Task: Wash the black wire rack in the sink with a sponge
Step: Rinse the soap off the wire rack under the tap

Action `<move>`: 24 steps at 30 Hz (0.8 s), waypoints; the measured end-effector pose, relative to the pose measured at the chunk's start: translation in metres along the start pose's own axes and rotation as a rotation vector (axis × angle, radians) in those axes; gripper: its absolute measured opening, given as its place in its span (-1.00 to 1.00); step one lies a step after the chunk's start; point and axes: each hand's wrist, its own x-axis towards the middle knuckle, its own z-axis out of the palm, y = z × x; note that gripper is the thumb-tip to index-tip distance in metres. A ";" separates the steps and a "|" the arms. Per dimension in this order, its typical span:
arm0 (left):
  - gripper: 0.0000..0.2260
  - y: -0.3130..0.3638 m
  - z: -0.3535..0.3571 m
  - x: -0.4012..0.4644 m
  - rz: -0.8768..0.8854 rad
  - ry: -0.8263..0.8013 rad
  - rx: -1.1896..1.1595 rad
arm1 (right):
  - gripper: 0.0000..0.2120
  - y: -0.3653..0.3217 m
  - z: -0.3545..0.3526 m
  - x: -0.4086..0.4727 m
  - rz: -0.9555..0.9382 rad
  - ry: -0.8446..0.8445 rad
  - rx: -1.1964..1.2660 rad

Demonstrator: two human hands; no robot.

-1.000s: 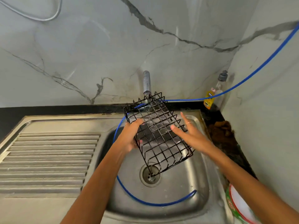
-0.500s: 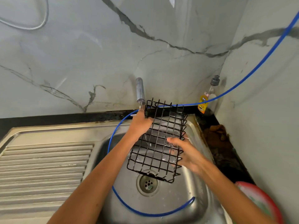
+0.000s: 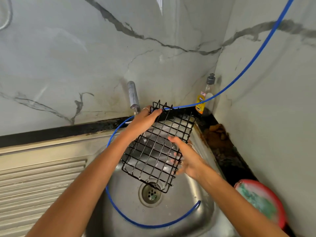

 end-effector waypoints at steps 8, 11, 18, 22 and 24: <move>-0.45 -0.016 -0.005 0.012 0.050 0.381 0.530 | 0.11 -0.005 0.049 0.003 -0.015 0.094 0.082; -0.47 -0.037 -0.007 -0.004 0.131 0.381 0.671 | 0.12 -0.011 0.060 0.003 -0.017 0.124 0.133; -0.31 -0.070 0.007 -0.076 0.278 0.224 0.865 | -0.31 -0.020 0.069 -0.008 0.020 0.167 0.281; -0.35 -0.067 0.002 -0.074 0.374 0.203 0.878 | -0.33 -0.019 0.067 -0.017 0.033 0.180 0.346; -0.41 -0.061 0.000 -0.065 0.405 0.174 0.883 | -0.38 -0.021 0.064 -0.022 0.058 0.189 0.364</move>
